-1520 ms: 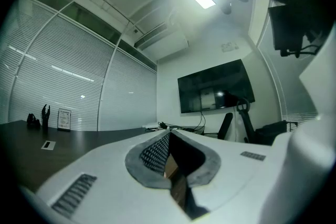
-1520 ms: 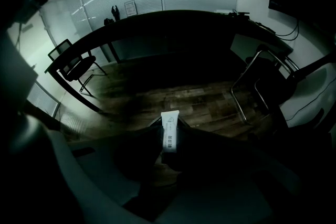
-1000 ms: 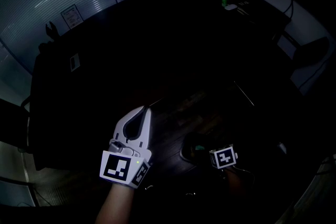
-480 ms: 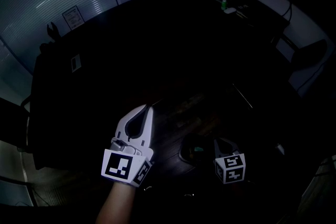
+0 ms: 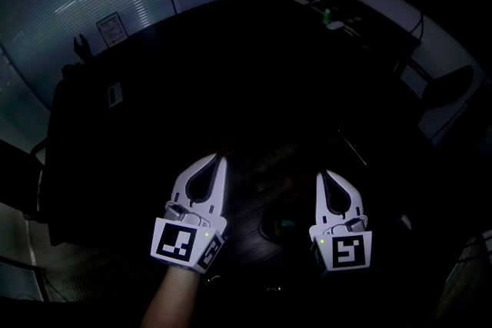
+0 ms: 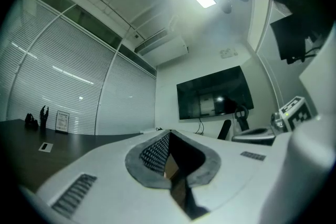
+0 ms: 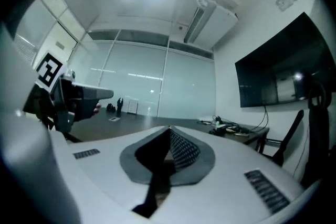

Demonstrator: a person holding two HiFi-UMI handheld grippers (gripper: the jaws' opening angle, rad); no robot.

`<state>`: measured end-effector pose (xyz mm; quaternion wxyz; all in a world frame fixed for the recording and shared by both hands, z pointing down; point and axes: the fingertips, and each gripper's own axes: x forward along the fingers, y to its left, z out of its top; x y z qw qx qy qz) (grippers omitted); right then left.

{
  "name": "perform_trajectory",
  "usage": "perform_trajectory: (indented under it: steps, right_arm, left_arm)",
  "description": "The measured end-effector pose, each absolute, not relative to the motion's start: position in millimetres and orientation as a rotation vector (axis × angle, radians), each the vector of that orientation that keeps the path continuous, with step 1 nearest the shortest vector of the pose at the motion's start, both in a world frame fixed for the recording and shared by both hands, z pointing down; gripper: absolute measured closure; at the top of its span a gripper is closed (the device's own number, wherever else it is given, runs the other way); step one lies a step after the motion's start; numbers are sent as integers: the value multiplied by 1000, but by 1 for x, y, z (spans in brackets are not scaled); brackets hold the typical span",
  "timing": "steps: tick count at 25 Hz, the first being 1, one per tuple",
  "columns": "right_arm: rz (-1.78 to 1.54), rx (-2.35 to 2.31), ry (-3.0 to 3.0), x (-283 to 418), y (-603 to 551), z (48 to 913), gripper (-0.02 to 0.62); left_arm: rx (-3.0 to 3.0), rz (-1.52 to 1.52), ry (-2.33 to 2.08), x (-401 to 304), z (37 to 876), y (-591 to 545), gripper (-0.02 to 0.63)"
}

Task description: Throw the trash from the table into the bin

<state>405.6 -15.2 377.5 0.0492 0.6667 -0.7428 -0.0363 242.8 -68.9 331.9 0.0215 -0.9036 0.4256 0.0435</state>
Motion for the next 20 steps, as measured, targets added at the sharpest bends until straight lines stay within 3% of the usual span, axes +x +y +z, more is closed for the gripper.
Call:
perform_trajectory:
  steps: [20]
  right_arm:
    - [-323, 2090, -2234, 403, 1, 315, 591]
  left_arm:
    - [-2722, 164, 1398, 210, 307, -40, 606]
